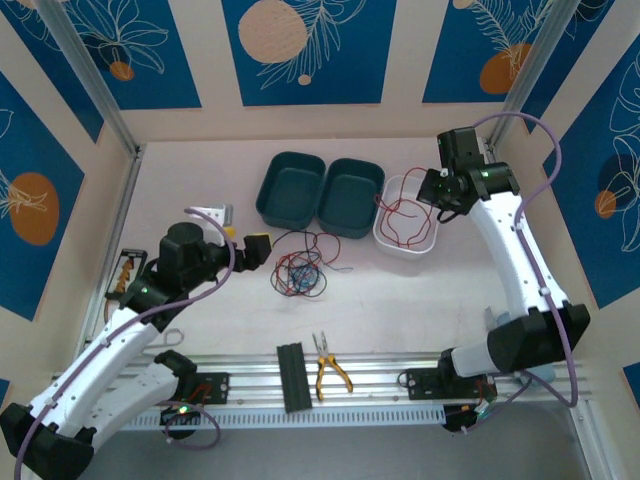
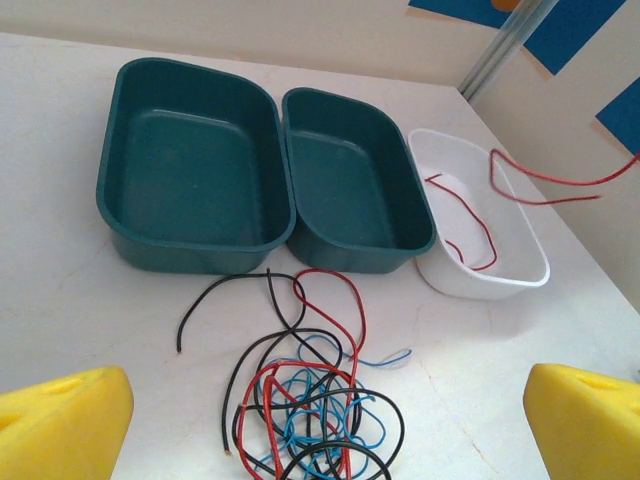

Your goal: Untangle the cables

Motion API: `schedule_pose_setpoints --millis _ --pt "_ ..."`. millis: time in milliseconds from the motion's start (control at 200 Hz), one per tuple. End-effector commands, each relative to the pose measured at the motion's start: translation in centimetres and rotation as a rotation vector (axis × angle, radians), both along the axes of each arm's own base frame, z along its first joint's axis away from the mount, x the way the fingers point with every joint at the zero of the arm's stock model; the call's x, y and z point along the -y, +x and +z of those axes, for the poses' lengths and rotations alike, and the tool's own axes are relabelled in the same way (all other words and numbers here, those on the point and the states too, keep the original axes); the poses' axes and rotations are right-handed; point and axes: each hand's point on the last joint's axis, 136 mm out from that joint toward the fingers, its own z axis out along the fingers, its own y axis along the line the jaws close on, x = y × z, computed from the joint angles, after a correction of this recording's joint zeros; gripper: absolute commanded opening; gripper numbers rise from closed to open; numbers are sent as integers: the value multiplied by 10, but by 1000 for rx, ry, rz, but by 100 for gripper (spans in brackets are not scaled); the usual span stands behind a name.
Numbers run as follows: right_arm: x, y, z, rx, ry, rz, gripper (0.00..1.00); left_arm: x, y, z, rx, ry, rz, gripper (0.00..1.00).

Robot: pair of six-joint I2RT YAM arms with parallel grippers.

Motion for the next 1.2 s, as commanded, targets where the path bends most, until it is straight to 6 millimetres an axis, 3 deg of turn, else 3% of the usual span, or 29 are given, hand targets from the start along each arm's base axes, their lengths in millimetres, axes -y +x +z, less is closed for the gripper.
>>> schedule_pose_setpoints --millis 0,535,865,1190 --pt "3 3 -12 -54 10 4 0 -5 6 10 46 -26 38 100" --pt "39 31 -74 -197 -52 -109 0 -3 9 -8 11 -14 41 100" --pt "42 57 -111 -276 -110 -126 0 -6 5 -14 -4 -8 47 100" --pt "40 79 -126 -274 -195 -134 0 -7 4 -15 -6 -9 51 100"
